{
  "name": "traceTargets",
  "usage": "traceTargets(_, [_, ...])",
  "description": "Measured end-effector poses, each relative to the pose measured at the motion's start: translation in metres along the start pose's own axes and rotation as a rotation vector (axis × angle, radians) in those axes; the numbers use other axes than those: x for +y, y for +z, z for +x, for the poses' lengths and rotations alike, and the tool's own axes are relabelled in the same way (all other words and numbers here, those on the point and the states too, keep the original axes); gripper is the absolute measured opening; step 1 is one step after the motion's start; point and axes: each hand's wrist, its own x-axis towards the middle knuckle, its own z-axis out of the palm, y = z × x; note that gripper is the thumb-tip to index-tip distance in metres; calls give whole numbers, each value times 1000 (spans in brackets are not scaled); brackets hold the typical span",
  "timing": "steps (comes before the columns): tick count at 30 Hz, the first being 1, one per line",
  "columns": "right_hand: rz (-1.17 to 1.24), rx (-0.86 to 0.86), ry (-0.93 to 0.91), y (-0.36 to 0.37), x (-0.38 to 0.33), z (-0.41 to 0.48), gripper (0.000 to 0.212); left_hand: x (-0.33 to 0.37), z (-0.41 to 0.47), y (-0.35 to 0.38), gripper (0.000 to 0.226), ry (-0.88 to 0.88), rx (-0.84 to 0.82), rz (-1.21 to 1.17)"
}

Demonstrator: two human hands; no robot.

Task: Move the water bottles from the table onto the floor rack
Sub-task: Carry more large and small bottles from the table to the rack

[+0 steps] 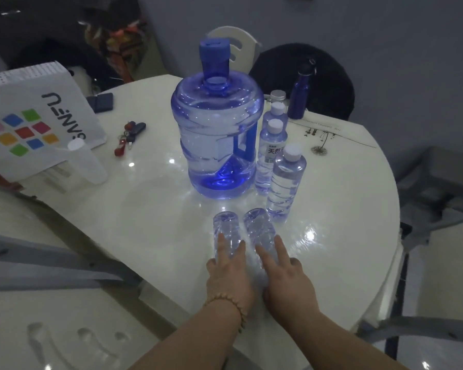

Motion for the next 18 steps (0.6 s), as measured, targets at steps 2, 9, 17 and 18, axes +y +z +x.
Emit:
traceTargets(2, [3,1,22,-1,-2,-16,80,-3,-11,0,73,31,-5,-34])
traceTargets(9, [24,99,97,-29,-7,-80,78,17,-69,1,79,163,65,-165])
traceTargets(17, [61,391,146,-108,12,-129,78,98,-120,-28,87,378,179,-216])
traceTargets(18, [64,419,155,-122,21,-145,78,116,-136,-28,86,405,197,-211])
